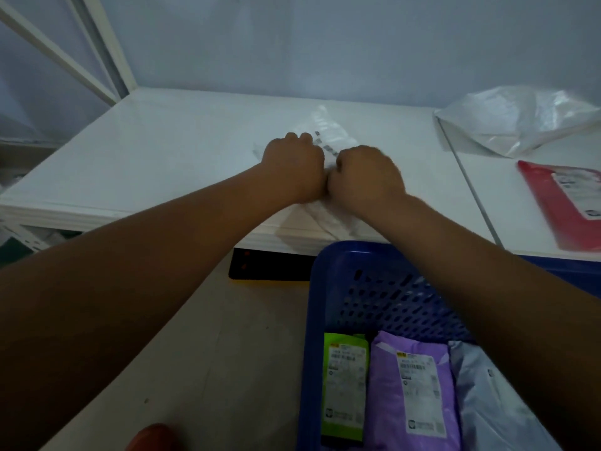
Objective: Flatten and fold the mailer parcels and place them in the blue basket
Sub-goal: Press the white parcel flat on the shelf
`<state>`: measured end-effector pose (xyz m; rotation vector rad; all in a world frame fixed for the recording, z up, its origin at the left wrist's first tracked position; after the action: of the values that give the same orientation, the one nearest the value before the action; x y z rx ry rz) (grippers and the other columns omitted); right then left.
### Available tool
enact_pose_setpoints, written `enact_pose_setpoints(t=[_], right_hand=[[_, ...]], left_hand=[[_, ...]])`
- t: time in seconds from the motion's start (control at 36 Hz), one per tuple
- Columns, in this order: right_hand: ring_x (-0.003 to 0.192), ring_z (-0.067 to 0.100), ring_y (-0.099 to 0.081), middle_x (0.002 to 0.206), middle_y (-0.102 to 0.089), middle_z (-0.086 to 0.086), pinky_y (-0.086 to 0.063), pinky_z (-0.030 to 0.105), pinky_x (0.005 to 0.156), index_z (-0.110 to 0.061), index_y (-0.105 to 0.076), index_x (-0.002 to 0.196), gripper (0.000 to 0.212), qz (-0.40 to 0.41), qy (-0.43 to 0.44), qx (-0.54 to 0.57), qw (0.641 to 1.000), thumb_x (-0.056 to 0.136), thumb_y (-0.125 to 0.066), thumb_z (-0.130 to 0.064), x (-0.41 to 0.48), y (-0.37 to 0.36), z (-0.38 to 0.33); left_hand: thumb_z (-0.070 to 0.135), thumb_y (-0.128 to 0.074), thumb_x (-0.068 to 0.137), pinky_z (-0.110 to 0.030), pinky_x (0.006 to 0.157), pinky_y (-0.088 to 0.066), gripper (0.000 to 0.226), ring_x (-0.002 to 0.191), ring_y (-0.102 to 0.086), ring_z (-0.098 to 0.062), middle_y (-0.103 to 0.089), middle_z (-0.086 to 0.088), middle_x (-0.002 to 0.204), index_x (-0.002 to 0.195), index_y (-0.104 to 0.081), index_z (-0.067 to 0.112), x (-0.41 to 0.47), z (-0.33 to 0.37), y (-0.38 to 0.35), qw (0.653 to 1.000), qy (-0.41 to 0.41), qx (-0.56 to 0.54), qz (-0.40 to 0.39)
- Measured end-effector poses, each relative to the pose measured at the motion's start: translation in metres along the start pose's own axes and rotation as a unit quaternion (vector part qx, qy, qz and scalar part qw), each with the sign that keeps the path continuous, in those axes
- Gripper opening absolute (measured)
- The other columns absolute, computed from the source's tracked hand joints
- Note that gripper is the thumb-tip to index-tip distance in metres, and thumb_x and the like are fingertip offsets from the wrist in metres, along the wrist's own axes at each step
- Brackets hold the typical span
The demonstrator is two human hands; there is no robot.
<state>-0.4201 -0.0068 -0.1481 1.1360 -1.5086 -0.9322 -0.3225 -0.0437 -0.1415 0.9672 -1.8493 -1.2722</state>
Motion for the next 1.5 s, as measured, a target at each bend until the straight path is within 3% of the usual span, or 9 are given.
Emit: enact_pose_setpoints(t=[0.14, 0.39, 0.53, 0.67, 0.81, 0.97, 1.14, 1.33, 1.5], right_hand=[[0.091, 0.030, -0.059, 0.097, -0.062, 0.012, -0.046, 0.040, 0.083, -0.010, -0.056, 0.091, 0.010, -0.019, -0.001, 0.044, 0.999, 0.088, -0.049, -0.018, -0.004, -0.015, -0.004], [0.104, 0.028, -0.056, 0.114, -0.061, 0.011, -0.043, 0.042, 0.093, -0.010, -0.057, 0.119, 0.041, -0.049, 0.137, 0.062, 0.987, 0.103, -0.032, -0.038, -0.006, -0.011, 0.019], [0.151, 0.021, -0.017, 0.155, -0.037, -0.002, -0.009, 0.053, 0.120, -0.026, -0.035, 0.147, 0.042, -0.107, 0.131, -0.047, 0.984, 0.107, -0.026, -0.034, -0.006, -0.010, 0.030], [0.146, 0.028, -0.027, 0.147, -0.046, 0.007, -0.026, 0.048, 0.114, -0.024, -0.039, 0.146, 0.049, -0.109, 0.087, -0.131, 0.982, 0.097, -0.043, -0.031, 0.008, -0.009, 0.018], [0.099, 0.030, -0.056, 0.109, -0.058, 0.012, -0.035, 0.034, 0.073, -0.008, -0.053, 0.108, 0.020, -0.016, 0.019, -0.024, 0.999, 0.091, -0.047, -0.017, 0.007, -0.006, 0.020], [0.116, 0.032, -0.048, 0.127, -0.051, 0.012, -0.035, 0.039, 0.086, -0.008, -0.051, 0.123, 0.038, 0.004, 0.051, -0.115, 0.992, 0.095, -0.044, -0.032, 0.003, -0.007, 0.018], [0.141, 0.032, -0.029, 0.146, -0.040, 0.017, -0.015, 0.043, 0.121, -0.014, -0.038, 0.146, 0.066, -0.004, 0.070, -0.049, 0.996, 0.090, -0.020, -0.045, -0.001, -0.016, 0.028], [0.153, 0.022, -0.002, 0.166, -0.010, 0.008, -0.001, 0.043, 0.124, -0.024, -0.014, 0.158, 0.058, -0.094, 0.074, -0.065, 0.991, 0.104, -0.015, -0.045, 0.001, -0.027, 0.026], [0.153, 0.020, 0.006, 0.167, 0.001, 0.007, 0.003, 0.043, 0.124, -0.027, -0.007, 0.159, 0.061, -0.110, 0.041, -0.059, 0.991, 0.103, -0.011, -0.049, 0.001, -0.029, 0.029]], left_hand=[[0.035, -0.050, 0.093, -0.032, 0.071, -0.042, 0.023, 0.082, -0.057, -0.022, -0.058, -0.005, 0.093, 0.095, -0.061, 0.014, 0.002, 0.003, 0.008, 1.000, -0.009, 0.016, 0.021], [0.060, -0.026, 0.092, -0.046, 0.116, -0.028, 0.078, 0.142, -0.030, -0.035, -0.039, -0.023, 0.148, 0.137, -0.043, -0.002, -0.006, -0.012, -0.031, 0.980, -0.065, -0.171, 0.072], [0.051, -0.034, 0.096, -0.041, 0.096, -0.036, 0.060, 0.123, -0.048, -0.028, -0.048, -0.009, 0.141, 0.141, -0.040, 0.012, -0.009, -0.009, -0.026, 0.979, -0.128, -0.149, 0.047], [0.060, -0.018, 0.086, -0.047, 0.100, -0.040, 0.073, 0.122, -0.046, -0.032, -0.048, -0.007, 0.142, 0.140, -0.045, 0.020, -0.008, -0.011, -0.019, 0.983, -0.131, -0.131, 0.003], [0.040, -0.037, 0.103, -0.046, 0.105, -0.038, 0.043, 0.130, -0.041, -0.034, -0.044, -0.011, 0.145, 0.139, -0.048, 0.019, 0.004, -0.011, -0.014, 0.982, -0.100, -0.141, -0.078], [0.057, -0.033, 0.101, -0.044, 0.101, -0.034, 0.046, 0.124, -0.043, -0.038, -0.046, -0.011, 0.130, 0.121, -0.055, 0.021, 0.011, -0.004, -0.007, 0.981, -0.065, -0.152, -0.104], [0.049, -0.028, 0.101, -0.046, 0.097, -0.038, 0.051, 0.120, -0.050, -0.031, -0.052, -0.009, 0.135, 0.134, -0.048, 0.015, -0.015, 0.004, -0.027, 0.988, -0.037, -0.120, 0.086], [0.052, -0.014, 0.103, -0.054, 0.122, 0.000, 0.061, 0.153, 0.002, -0.021, -0.005, -0.001, 0.167, 0.158, -0.013, 0.026, -0.011, -0.002, -0.047, 0.982, -0.012, -0.185, -0.033], [0.056, -0.012, 0.103, -0.050, 0.123, -0.001, 0.062, 0.153, 0.004, -0.019, 0.002, 0.001, 0.167, 0.159, -0.004, 0.030, -0.008, -0.005, -0.049, 0.980, -0.023, -0.189, -0.064]])
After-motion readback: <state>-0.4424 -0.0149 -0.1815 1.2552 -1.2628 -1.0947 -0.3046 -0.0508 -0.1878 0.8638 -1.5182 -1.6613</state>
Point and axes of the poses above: each hand's wrist, its own x-axis towards the middle knuckle, its own y-axis out of the back of the hand, z = x × y, the point moved 6 cm from there along x, towards the middle knuckle
